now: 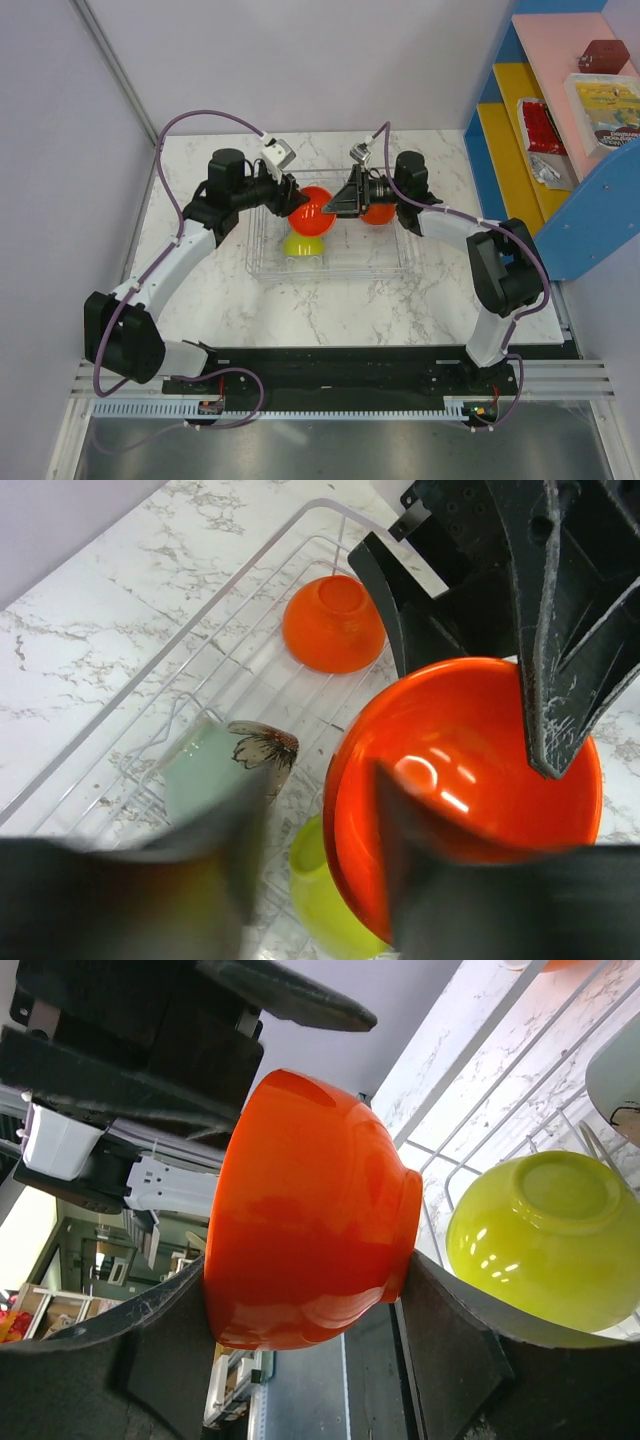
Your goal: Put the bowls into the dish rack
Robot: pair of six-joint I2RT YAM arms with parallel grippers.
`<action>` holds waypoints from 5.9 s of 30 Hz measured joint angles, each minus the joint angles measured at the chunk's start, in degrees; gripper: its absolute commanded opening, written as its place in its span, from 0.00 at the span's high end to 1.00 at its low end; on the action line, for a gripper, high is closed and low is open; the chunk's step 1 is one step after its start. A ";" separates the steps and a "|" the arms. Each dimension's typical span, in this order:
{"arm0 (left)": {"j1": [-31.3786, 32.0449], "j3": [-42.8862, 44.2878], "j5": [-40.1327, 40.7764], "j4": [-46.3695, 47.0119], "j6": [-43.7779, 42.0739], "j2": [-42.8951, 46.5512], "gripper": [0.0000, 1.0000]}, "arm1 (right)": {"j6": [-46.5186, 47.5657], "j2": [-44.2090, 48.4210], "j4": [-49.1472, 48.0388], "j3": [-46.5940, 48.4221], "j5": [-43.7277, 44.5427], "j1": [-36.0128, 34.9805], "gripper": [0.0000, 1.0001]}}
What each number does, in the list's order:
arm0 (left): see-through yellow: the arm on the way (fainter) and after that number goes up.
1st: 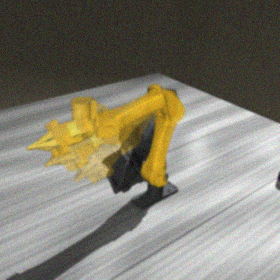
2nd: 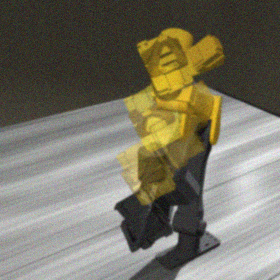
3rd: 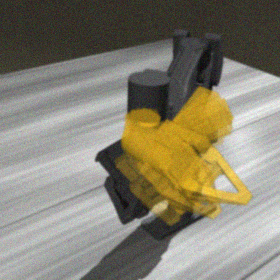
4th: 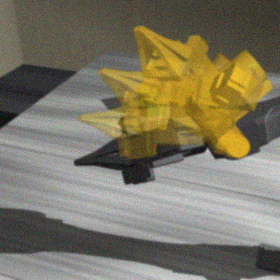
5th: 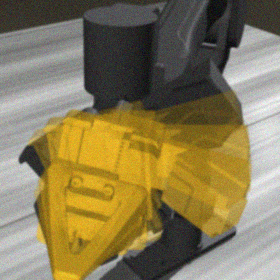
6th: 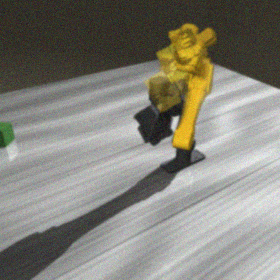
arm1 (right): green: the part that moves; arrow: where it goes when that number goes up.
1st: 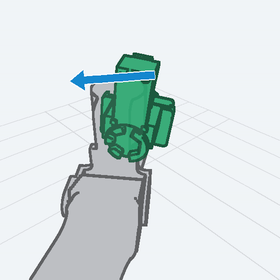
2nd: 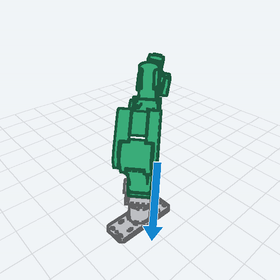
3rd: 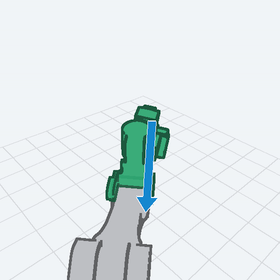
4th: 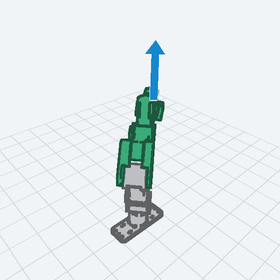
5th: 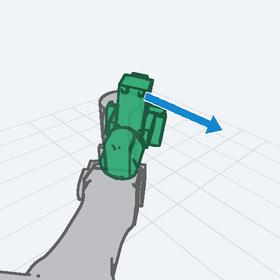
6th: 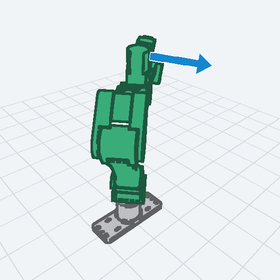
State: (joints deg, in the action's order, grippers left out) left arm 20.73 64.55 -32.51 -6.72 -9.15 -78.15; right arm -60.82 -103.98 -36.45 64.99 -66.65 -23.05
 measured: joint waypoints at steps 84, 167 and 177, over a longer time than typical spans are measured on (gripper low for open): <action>-34.01 -18.88 5.35 -14.21 -2.54 22.75 0.00 | 72.83 -2.10 80.24 14.95 102.66 -23.65 0.19; -36.17 -1.60 19.63 -8.63 -3.26 -9.88 0.06 | 77.13 10.40 81.92 21.59 90.88 -23.21 0.02; -36.52 0.74 20.52 -6.47 -3.82 -24.26 0.33 | 77.11 12.50 81.05 19.54 90.40 -23.06 0.02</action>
State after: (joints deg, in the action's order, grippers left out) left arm -15.79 65.30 -11.99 -13.19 -12.97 -102.41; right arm 16.29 -91.48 44.60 84.53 23.75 -46.11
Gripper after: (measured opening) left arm 0.821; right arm 0.982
